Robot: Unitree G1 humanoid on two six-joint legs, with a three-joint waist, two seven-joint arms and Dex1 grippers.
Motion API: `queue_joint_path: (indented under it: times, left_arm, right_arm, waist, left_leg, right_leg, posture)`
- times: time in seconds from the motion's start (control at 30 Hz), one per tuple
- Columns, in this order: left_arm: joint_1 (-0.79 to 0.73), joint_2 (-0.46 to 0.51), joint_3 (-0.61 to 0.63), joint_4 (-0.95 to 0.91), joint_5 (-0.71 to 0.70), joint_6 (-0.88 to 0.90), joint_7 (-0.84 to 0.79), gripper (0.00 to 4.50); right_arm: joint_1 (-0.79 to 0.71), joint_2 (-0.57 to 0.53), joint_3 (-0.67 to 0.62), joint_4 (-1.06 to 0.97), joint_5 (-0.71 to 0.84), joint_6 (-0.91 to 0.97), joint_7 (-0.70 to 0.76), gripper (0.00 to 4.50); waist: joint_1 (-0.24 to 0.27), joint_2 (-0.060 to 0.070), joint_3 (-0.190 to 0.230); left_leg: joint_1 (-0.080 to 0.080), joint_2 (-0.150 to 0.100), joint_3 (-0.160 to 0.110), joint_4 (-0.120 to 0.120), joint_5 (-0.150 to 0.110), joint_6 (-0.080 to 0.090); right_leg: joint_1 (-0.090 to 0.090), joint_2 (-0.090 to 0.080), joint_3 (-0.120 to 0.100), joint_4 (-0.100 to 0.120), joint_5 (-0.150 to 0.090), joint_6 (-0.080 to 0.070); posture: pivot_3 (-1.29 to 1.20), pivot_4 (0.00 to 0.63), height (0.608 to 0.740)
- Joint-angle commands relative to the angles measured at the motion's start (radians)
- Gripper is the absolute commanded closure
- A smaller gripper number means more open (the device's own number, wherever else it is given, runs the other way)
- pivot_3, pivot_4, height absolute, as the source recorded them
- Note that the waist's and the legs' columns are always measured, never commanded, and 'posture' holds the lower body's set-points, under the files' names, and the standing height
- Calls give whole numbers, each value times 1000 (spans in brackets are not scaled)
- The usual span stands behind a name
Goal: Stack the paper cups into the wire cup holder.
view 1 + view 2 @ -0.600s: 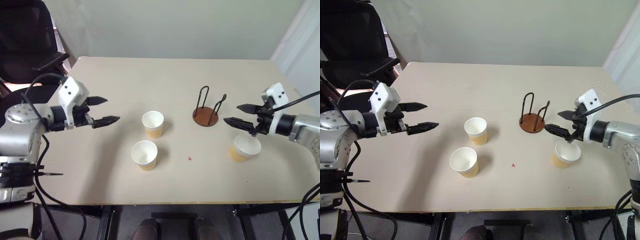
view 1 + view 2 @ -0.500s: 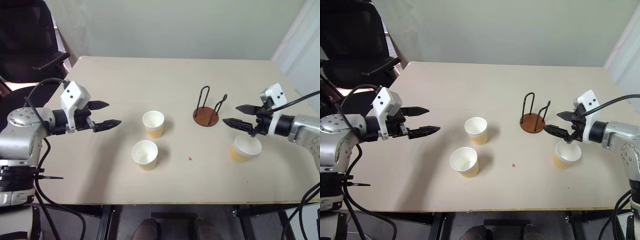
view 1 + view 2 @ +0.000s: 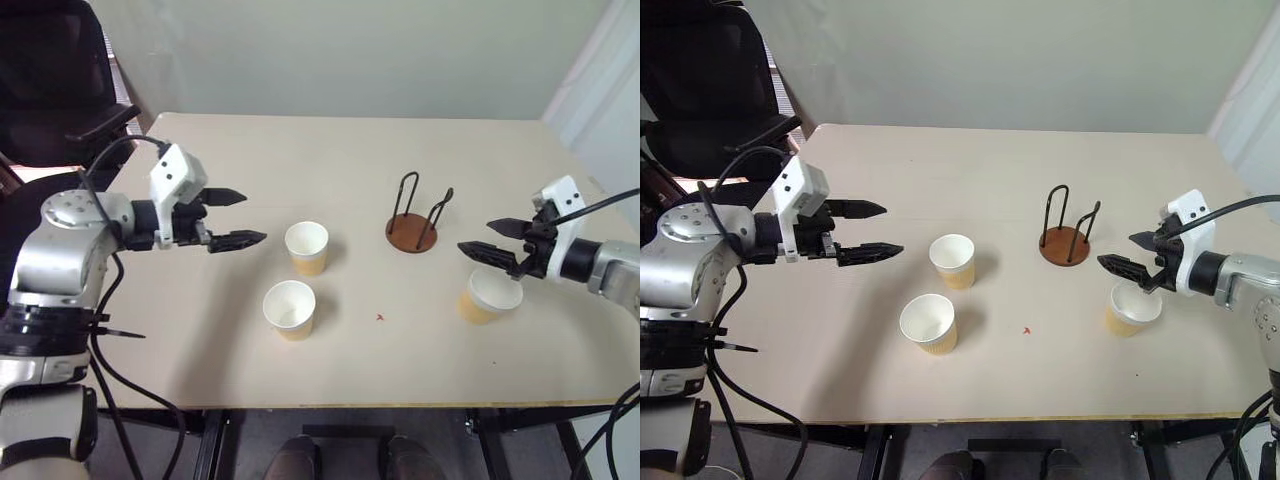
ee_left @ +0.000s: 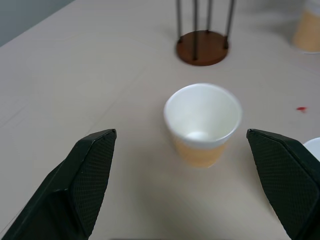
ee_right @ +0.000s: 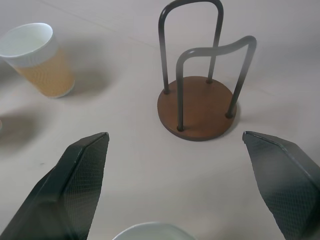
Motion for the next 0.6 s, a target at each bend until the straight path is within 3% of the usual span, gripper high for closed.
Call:
queue_joint_path:
  times: [0.03, 0.27, 0.6]
  left_arm:
    - [-68, -14, -17, 52, 27, -42, -15, 0]
    - [-128, -48, -42, 142, 63, -100, -36, 0]
    - [-112, -85, -36, 130, 72, -117, -21, 0]
  right_arm:
    - [-44, -9, -26, -10, 4, 17, -27, 53]
    - [-107, 27, 57, 18, -25, 58, -62, 53]
    - [-200, 88, 137, 106, -80, 58, -94, 53]
  waist:
    - [-1, 0, 0]
    - [-2, 0, 0]
    - [-4, 0, 0]
  left_leg:
    - [0, 0, 0, 0, 0, 0]
    - [0, 0, 0, 0, 0, 0]
    - [-2, 0, 0, 0, 0, 0]
  right_leg:
    - [0, 0, 0, 0, 0, 0]
    - [0, 0, 0, 0, 0, 0]
    - [-2, 0, 0, -1, 1, 1]
  posture:
    - [0, 150, 740]
    - [0, 150, 740]
    - [0, 150, 740]
